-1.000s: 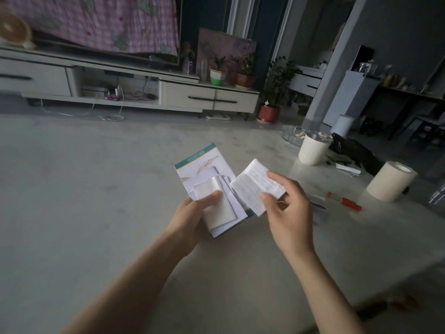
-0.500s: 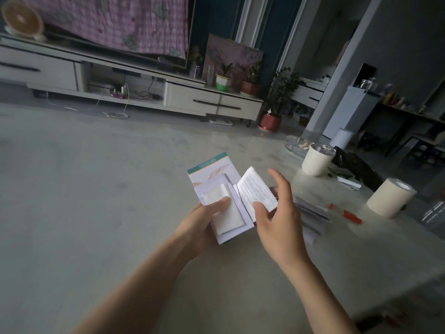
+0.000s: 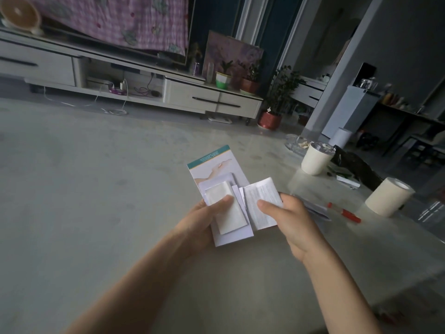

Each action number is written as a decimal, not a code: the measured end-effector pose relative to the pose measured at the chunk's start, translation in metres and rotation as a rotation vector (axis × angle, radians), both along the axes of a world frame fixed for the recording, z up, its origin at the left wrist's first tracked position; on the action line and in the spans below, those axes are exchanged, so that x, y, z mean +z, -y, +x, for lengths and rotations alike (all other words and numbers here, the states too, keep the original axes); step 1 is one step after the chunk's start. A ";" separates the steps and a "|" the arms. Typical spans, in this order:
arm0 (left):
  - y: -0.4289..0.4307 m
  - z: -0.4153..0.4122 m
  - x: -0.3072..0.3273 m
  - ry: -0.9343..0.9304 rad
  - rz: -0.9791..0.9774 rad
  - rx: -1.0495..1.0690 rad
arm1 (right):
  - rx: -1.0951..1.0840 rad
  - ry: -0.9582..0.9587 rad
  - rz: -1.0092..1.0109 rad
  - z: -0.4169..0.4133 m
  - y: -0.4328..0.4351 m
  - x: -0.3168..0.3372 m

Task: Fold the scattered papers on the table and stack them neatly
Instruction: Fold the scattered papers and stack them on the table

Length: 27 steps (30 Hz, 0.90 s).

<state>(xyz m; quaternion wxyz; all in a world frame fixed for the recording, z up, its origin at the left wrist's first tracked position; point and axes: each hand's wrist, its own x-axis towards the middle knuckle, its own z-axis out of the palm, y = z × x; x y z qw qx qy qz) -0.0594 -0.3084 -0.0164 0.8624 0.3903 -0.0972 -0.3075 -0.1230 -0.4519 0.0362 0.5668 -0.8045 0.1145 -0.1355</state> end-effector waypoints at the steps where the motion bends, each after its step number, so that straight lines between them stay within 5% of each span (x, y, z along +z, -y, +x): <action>1: 0.000 0.000 0.000 0.007 -0.006 -0.005 | 0.003 -0.022 0.077 0.001 0.001 0.000; 11: -0.004 -0.001 0.007 0.001 -0.126 -0.123 | 0.265 -0.053 0.717 0.006 -0.006 0.009; 13: -0.004 0.000 0.007 0.028 -0.106 -0.084 | 0.172 0.017 0.663 0.009 -0.016 0.000; 16: -0.003 0.000 0.005 0.004 -0.047 -0.138 | -0.044 0.125 0.293 0.016 -0.031 -0.025; 20: 0.001 0.001 0.002 -0.010 0.000 -0.119 | -0.032 0.186 -0.021 0.016 -0.043 -0.030; 27: 0.008 -0.010 0.001 0.064 0.015 0.023 | 0.166 -0.100 0.143 0.013 -0.038 -0.009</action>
